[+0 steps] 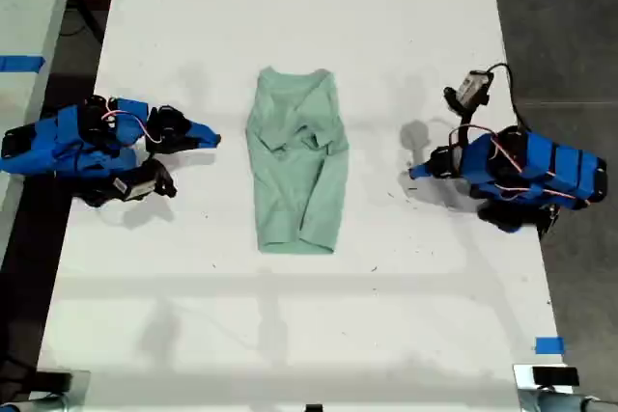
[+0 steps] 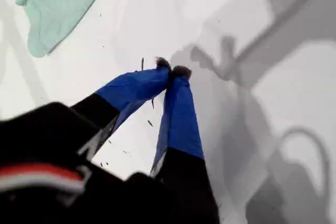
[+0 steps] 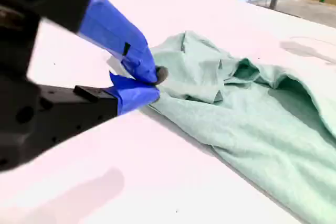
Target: Fold t shirt
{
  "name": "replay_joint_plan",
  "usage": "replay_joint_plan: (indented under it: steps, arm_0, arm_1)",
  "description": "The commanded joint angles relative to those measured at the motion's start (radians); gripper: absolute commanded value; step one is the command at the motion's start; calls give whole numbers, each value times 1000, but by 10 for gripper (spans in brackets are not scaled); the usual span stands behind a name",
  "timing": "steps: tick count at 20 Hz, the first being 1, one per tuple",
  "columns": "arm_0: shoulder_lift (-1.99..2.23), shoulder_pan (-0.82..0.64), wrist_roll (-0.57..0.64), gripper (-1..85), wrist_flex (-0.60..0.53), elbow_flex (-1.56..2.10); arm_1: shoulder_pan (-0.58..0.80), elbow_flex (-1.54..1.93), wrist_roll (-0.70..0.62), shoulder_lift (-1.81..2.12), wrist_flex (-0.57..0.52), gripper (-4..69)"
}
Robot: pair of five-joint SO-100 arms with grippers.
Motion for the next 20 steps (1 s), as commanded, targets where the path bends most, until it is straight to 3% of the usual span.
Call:
replay_joint_plan:
  steps: [1, 8, 10, 12, 14, 18, 20]
  arm_0:
    - [5, -18, -49, -2, -8, 25]
    - [5, 23, -6, -2, -12, 20]
    - [5, 110, -40, -2, -80, 8]
    - [-115, 158, -104, -2, -94, -84]
    - [-546, 245, -146, -2, -124, -350]
    - [-1531, 391, -115, -2, 225, -1330]
    - [-1798, 413, -55, 56, 342, -1669]
  arm_1:
    - [-18, 48, 28, 12, -8, 16]
    - [-43, 40, 86, 12, 6, 14]
    - [-54, -9, 107, -48, 28, 14]
    - [-92, -224, 209, -413, 37, 14]
    - [-179, -624, 302, -913, 118, 14]
    - [-334, -1425, 393, -1577, 341, -17]
    - [-396, -1667, 420, -1743, 351, 81]
